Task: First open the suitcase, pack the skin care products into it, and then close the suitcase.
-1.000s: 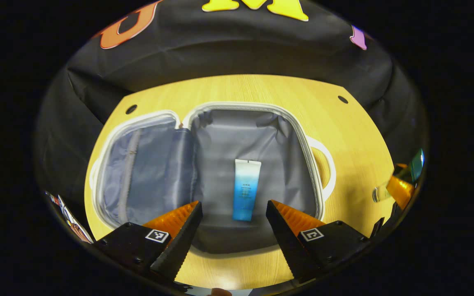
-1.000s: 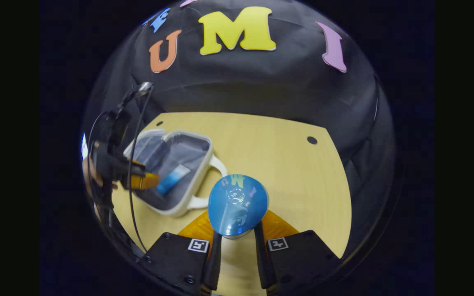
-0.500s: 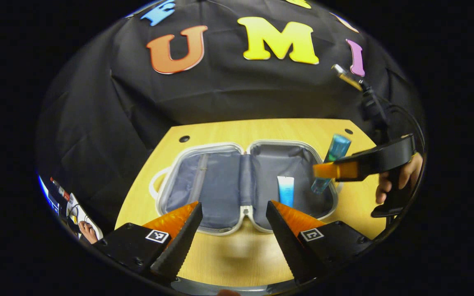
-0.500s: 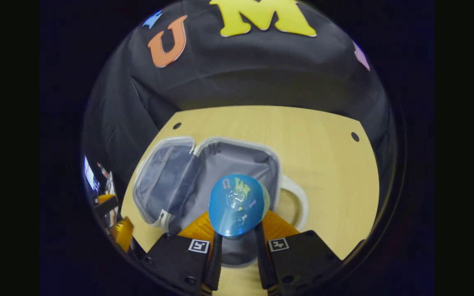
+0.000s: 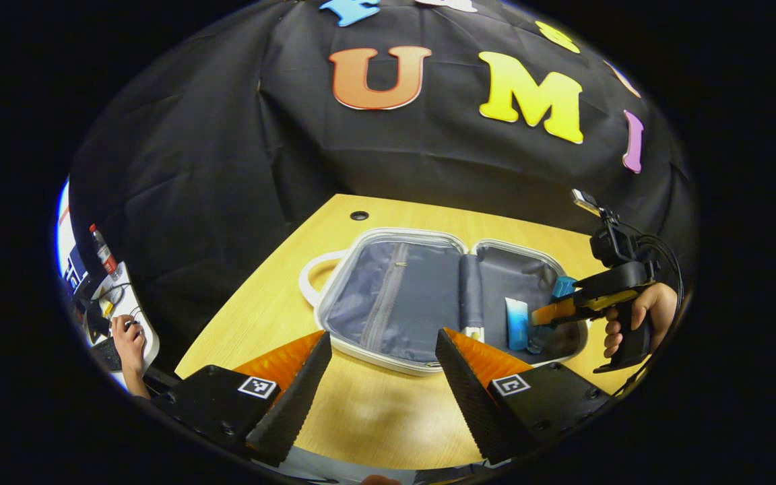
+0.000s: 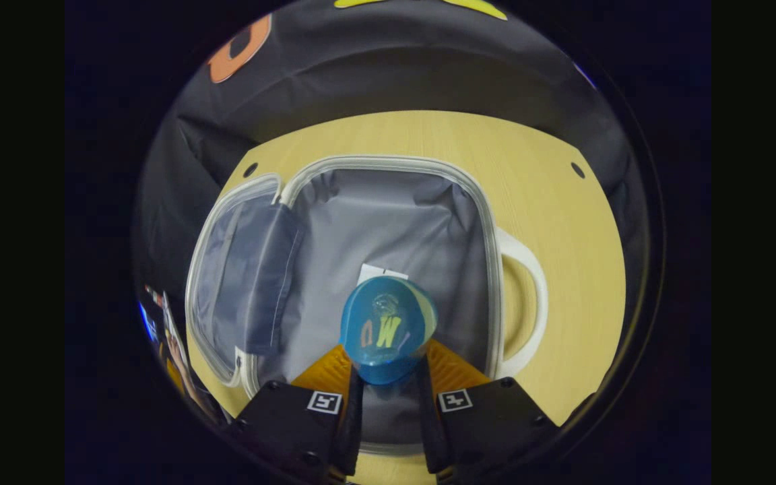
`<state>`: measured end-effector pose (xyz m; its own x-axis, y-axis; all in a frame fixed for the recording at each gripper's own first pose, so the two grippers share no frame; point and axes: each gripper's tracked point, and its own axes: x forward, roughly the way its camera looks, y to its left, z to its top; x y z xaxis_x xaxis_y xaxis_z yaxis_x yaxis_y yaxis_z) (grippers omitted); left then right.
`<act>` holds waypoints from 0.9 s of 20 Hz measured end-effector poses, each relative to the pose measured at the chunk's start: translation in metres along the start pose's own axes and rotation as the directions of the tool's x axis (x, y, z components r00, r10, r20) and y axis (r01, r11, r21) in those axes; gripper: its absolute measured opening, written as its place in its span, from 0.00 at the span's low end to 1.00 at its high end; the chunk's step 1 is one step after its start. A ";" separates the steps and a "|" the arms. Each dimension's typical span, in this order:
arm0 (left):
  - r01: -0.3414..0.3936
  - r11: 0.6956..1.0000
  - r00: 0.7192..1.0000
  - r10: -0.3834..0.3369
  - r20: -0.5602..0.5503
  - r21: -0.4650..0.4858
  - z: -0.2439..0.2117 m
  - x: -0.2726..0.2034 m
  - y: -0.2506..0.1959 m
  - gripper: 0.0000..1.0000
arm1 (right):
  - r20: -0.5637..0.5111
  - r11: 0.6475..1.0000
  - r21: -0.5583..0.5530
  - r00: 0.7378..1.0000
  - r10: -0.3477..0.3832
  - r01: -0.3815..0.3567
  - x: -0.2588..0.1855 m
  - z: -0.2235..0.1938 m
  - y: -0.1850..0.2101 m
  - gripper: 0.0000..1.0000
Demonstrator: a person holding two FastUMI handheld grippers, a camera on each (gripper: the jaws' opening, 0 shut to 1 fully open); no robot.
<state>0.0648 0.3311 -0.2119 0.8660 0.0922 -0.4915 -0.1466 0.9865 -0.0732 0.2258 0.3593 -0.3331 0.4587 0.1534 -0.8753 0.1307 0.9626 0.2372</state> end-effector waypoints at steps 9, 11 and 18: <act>-0.100 0.994 0.995 0.101 0.016 -0.049 0.003 0.013 0.064 1.00 | -0.035 0.995 0.100 0.999 -0.015 0.018 0.023 0.018 0.004 0.39; -0.113 0.990 0.994 0.113 -0.002 -0.090 -0.001 0.021 0.075 1.00 | -0.057 0.990 0.136 0.998 -0.018 0.026 0.021 0.010 0.005 0.40; -0.136 0.965 0.991 0.128 -0.047 -0.224 -0.013 0.050 0.114 1.00 | -0.083 0.986 0.169 0.997 0.003 0.011 0.011 -0.003 0.004 0.45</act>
<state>0.0855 0.4461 -0.2558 0.8167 0.2116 -0.5369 -0.3662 0.9091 -0.1987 0.2289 0.3650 -0.3427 0.3842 0.1747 -0.9066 0.2824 0.9126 0.2956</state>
